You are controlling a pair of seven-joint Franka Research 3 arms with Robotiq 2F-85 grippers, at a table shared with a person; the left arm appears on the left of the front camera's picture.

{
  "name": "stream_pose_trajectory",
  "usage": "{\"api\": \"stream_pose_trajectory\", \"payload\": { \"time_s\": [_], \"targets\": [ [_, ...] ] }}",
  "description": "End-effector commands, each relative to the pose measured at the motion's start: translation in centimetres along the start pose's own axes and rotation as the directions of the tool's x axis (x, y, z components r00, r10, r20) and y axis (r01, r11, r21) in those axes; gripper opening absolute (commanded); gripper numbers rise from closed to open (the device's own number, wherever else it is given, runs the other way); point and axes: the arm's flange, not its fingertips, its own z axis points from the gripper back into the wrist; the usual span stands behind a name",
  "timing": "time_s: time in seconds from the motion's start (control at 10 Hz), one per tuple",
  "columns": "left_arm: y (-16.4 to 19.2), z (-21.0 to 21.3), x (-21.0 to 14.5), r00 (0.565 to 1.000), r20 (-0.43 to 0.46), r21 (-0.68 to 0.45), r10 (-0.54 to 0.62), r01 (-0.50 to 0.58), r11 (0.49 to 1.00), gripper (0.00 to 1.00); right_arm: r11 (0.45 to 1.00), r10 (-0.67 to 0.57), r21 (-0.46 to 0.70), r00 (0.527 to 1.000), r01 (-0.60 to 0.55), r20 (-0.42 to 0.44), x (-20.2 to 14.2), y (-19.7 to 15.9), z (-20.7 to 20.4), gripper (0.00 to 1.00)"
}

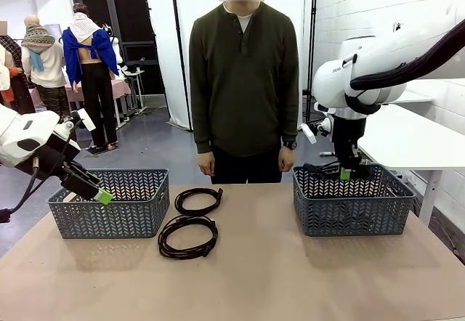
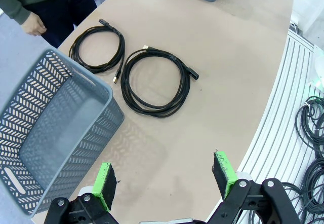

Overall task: Organize the cables according to human instructions.
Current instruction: Pick up a bundle of cables and place it in the basket indicated by the human.

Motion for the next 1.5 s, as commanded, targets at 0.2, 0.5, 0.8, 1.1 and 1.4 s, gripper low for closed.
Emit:
{"api": "stream_pose_trajectory", "payload": {
  "time_s": [0.2,0.5,0.8,1.1,1.4],
  "targets": [
    [0.3,-0.1,-0.1,1.000,0.007,-0.014,-0.002,0.002,1.000,1.00,0.994,0.112,-0.013,0.994,-0.112,0.003,-1.3,-0.6,-1.0,0.00],
    [0.3,-0.1,-0.1,1.000,0.007,-0.014,-0.002,0.002,1.000,1.00,0.990,0.142,-0.024,0.990,-0.142,0.019,-2.3,-0.8,-1.6,0.00],
    [0.3,-0.1,-0.1,1.000,0.007,-0.014,-0.002,0.002,1.000,1.00,0.987,0.162,-0.010,0.987,-0.162,0.018,-2.4,-1.1,-2.1,0.44],
    [0.3,-0.1,-0.1,1.000,0.007,-0.014,-0.002,0.002,1.000,1.00,0.989,0.150,0.008,0.988,-0.151,0.047,-2.7,-1.4,-2.1,1.00],
    [0.3,-0.1,-0.1,1.000,0.007,-0.014,-0.002,0.002,1.000,1.00,0.990,0.133,0.036,0.990,-0.135,0.057,-2.9,-1.7,-1.6,1.00]
  ]
}}
